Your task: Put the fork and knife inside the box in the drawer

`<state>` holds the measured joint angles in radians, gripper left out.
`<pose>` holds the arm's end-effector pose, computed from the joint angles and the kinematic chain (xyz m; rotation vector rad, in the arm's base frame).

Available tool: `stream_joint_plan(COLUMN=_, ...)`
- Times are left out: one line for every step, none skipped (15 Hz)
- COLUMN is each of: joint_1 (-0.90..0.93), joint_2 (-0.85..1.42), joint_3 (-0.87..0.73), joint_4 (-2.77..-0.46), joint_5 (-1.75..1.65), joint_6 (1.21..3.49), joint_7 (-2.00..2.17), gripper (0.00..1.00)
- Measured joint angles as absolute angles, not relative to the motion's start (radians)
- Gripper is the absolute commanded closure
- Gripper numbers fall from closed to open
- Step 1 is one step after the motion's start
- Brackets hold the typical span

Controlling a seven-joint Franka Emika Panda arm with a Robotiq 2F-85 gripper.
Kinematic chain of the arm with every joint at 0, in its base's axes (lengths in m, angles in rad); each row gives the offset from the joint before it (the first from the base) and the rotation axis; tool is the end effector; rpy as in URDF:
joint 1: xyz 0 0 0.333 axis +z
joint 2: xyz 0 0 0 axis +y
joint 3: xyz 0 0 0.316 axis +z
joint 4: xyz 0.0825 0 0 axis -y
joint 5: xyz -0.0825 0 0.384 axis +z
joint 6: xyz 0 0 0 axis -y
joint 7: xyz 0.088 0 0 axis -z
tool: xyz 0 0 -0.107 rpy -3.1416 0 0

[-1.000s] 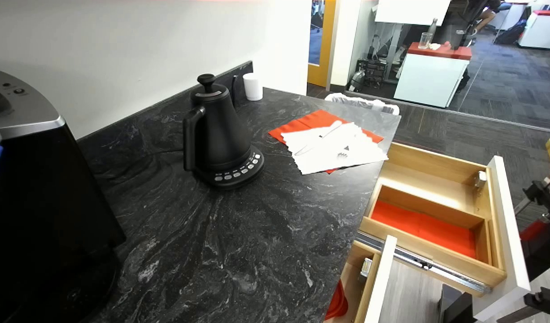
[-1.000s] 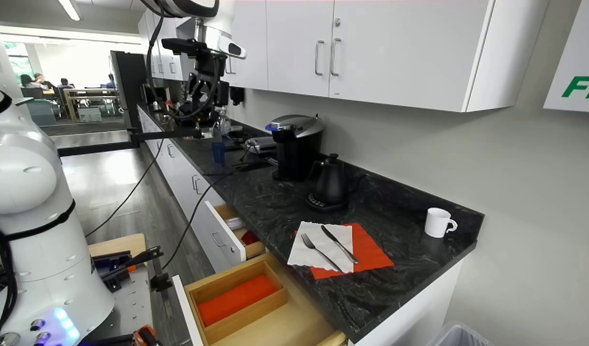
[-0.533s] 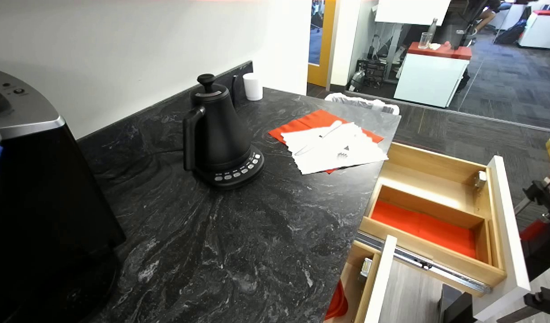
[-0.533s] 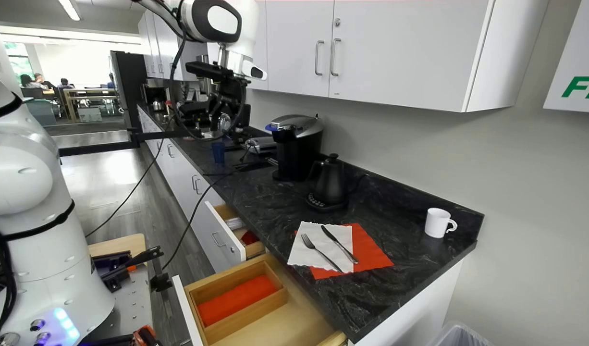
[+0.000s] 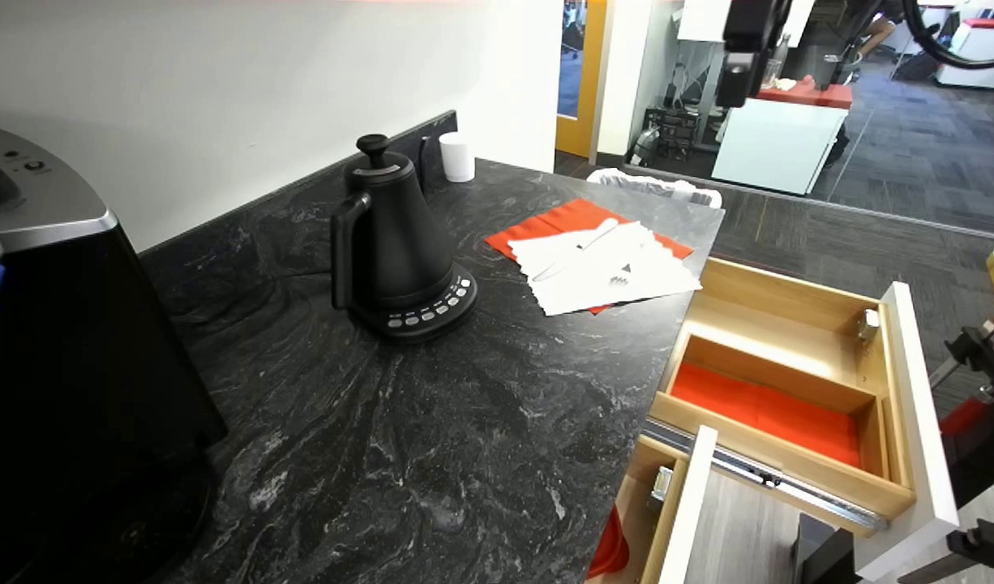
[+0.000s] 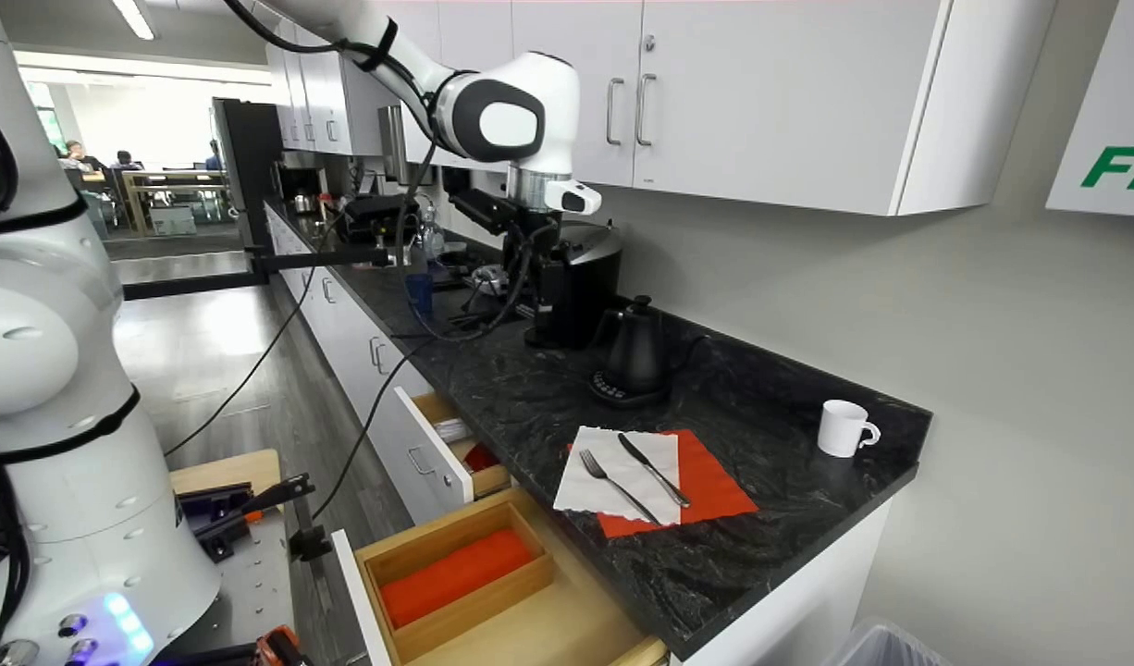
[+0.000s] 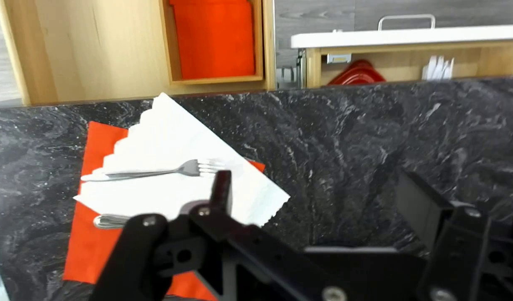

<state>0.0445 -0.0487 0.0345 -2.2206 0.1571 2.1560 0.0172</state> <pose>0.5148 0.0472 0.3955 -3.0135 0.0395 0.0332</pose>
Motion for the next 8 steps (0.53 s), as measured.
stream_joint_plan(joint_1=0.037, joint_2=-0.018, joint_3=0.030, joint_4=-2.201, joint_5=0.156, joint_6=2.176, joint_7=0.057, gripper=0.00)
stream_joint_plan(joint_1=0.033, joint_2=0.010, joint_3=0.025, joint_4=-2.182, joint_5=0.154, joint_6=2.193, joint_7=0.099, gripper=0.00)
stream_joint_plan(joint_1=0.030, joint_2=0.034, joint_3=0.019, joint_4=-2.163, joint_5=0.149, joint_6=2.206, joint_7=0.144, gripper=0.00)
stream_joint_plan(joint_1=0.029, joint_2=0.056, joint_3=0.013, joint_4=-2.146, joint_5=0.144, joint_6=2.219, joint_7=0.189, gripper=0.00)
stream_joint_plan(joint_1=0.027, joint_2=0.076, joint_3=0.007, joint_4=-2.131, joint_5=0.139, joint_6=2.231, joint_7=0.236, gripper=0.00)
stream_joint_plan(joint_1=0.027, joint_2=0.094, joint_3=0.001, joint_4=-2.117, joint_5=0.136, joint_6=2.241, joint_7=0.282, gripper=0.00)
stream_joint_plan(joint_1=0.026, joint_2=0.107, joint_3=-0.007, joint_4=-2.112, joint_5=0.131, joint_6=2.260, joint_7=0.327, gripper=0.00)
stream_joint_plan(joint_1=0.026, joint_2=0.117, joint_3=-0.015, joint_4=-2.113, joint_5=0.128, joint_6=2.284, joint_7=0.369, gripper=0.00)
